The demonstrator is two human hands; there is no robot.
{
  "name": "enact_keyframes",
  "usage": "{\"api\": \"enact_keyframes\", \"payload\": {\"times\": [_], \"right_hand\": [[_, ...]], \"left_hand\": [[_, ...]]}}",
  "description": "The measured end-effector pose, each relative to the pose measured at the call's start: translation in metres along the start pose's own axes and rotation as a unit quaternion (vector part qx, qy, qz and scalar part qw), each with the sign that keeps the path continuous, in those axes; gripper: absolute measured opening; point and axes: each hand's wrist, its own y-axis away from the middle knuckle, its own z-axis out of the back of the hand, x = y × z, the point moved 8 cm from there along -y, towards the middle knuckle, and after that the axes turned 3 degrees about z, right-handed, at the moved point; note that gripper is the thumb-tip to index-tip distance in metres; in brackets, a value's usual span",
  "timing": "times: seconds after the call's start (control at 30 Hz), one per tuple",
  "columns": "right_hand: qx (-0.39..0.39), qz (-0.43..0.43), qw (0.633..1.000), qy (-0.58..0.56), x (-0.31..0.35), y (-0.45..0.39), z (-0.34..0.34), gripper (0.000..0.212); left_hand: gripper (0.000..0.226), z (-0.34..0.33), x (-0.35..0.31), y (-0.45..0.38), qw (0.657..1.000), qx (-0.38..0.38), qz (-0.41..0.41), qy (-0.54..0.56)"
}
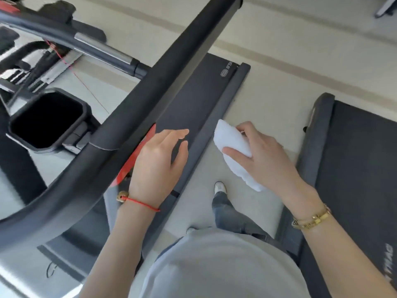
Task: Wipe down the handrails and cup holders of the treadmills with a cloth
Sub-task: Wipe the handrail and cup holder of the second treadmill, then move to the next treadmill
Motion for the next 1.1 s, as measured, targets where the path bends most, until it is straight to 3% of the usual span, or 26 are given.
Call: {"api": "enact_keyframes", "payload": {"times": [0.6,0.97,1.1], "right_hand": [[-0.079,-0.188,0.979,-0.007,-0.188,-0.039,0.095,0.042],[-0.168,-0.326,0.930,0.002,-0.274,-0.026,0.162,0.048],[-0.223,-0.391,0.893,0.028,-0.306,-0.020,0.197,0.047]], "left_hand": [[0.027,-0.169,-0.132,-0.182,0.978,0.155,-0.132,0.043],[0.027,-0.271,-0.238,-0.265,0.926,0.256,-0.264,0.085],[0.027,-0.320,-0.290,-0.296,0.886,0.303,-0.333,0.109]]}}
